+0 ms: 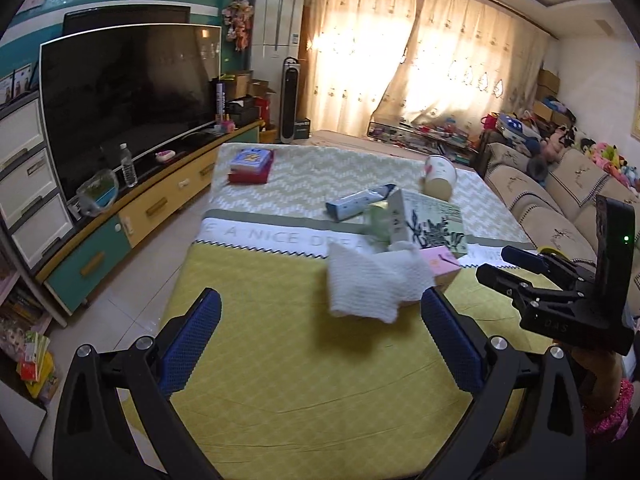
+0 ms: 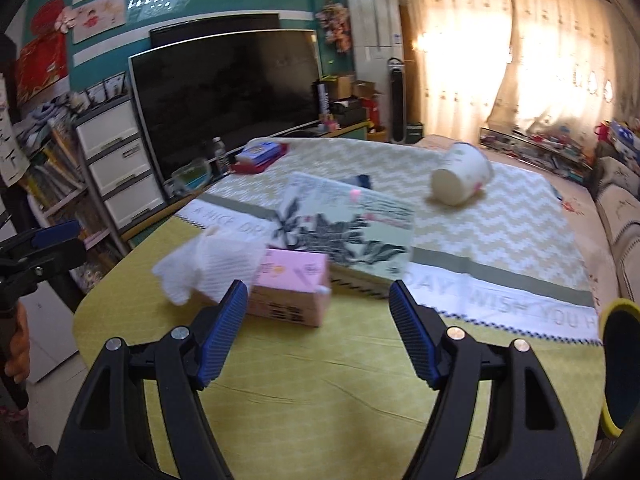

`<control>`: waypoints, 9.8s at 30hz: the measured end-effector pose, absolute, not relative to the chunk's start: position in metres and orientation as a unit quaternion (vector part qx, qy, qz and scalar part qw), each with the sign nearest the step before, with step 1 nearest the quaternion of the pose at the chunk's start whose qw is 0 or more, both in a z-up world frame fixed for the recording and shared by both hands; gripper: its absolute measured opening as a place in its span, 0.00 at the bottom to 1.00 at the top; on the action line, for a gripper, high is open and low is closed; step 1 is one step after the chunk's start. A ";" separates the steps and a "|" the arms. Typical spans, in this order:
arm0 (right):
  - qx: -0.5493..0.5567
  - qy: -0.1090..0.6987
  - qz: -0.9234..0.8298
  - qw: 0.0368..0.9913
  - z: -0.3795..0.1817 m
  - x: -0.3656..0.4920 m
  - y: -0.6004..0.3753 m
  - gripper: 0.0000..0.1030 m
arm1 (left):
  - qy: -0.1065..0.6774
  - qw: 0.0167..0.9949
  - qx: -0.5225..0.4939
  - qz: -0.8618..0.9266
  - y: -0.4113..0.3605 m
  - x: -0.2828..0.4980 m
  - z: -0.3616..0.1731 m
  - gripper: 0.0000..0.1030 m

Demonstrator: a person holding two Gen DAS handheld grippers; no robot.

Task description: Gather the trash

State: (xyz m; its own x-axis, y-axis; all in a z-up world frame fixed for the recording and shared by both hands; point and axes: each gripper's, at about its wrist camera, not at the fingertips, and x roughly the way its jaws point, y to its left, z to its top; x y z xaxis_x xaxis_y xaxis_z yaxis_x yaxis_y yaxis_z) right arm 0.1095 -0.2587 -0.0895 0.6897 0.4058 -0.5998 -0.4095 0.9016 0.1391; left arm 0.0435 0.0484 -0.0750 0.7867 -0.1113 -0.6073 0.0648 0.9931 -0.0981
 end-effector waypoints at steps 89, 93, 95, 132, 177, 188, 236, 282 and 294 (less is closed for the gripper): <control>0.080 0.326 -0.197 0.921 -0.126 0.131 -0.589 0.21 | 0.338 0.927 0.018 -0.159 -0.076 0.098 -0.080 0.95; 0.086 0.325 -0.195 0.922 -0.124 0.130 -0.587 0.29 | 0.341 0.926 0.018 -0.159 -0.076 0.099 -0.083 0.95; 0.090 0.315 -0.187 0.926 -0.118 0.126 -0.581 0.30 | 0.343 0.925 0.018 -0.161 -0.076 0.101 -0.084 0.95; 0.085 0.290 -0.048 0.952 -0.092 0.134 -0.480 0.42 | 0.396 0.858 0.080 -0.317 -0.092 0.113 -0.132 0.95; 0.110 0.274 -0.142 0.945 -0.088 0.060 -0.572 0.43 | 0.365 0.862 0.103 -0.337 -0.226 0.127 -0.096 0.39; 0.133 0.267 -0.218 0.929 -0.098 0.010 -0.644 0.45 | 0.360 0.815 0.145 -0.430 -0.411 0.143 -0.095 0.39; 0.086 0.291 -0.093 0.948 -0.083 0.078 -0.535 0.49 | 0.321 0.890 0.048 -0.320 -0.209 0.111 -0.061 0.89; -0.076 0.361 0.063 0.927 -0.113 0.167 -0.255 0.84 | 0.321 0.933 -0.008 -0.163 0.013 0.062 -0.073 0.89; -0.114 0.337 0.113 0.928 -0.110 0.165 -0.184 0.84 | 0.320 0.934 0.000 -0.160 0.009 0.065 -0.073 0.89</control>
